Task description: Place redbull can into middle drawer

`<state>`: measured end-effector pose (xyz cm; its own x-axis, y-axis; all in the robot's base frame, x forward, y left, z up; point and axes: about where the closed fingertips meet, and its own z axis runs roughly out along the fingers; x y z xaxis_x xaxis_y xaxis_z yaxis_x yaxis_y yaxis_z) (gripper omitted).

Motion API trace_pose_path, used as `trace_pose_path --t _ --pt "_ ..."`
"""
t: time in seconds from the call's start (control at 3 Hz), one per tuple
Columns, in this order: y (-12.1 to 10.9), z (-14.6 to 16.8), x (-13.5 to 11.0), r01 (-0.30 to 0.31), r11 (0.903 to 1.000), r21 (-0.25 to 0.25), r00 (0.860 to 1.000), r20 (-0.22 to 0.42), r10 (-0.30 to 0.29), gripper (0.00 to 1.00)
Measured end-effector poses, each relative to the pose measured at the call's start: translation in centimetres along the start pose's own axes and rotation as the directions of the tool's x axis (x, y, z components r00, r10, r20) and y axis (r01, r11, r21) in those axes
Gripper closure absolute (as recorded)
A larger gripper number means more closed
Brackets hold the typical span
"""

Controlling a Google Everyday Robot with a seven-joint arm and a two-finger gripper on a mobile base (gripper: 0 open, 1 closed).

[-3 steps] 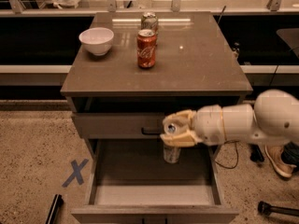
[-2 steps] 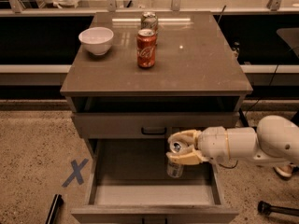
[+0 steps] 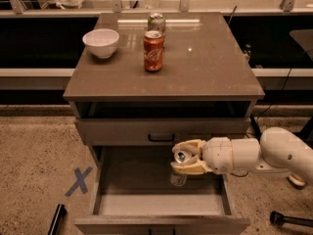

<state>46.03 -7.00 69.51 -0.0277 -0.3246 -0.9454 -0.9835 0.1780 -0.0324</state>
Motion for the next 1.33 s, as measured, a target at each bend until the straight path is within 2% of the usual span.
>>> trace_pose_path --t 0.33,0.67,1.0,1.33 --pt "-0.8 1.8 4.6 0.015 0.9999 0.004 1.0 -0.008 -0.015 1.0" --pt "-1.0 4.2 9.1 0.006 0.9999 -0.014 0.999 -0.032 -0.007 1.0" --pt "-0.8 6.4 12.7 0.013 0.9996 -0.025 0.997 -0.071 -0.015 1.0" --pt "0.0 8.8 17.0 0.015 0.9992 -0.036 0.996 -0.087 -0.018 0.73"
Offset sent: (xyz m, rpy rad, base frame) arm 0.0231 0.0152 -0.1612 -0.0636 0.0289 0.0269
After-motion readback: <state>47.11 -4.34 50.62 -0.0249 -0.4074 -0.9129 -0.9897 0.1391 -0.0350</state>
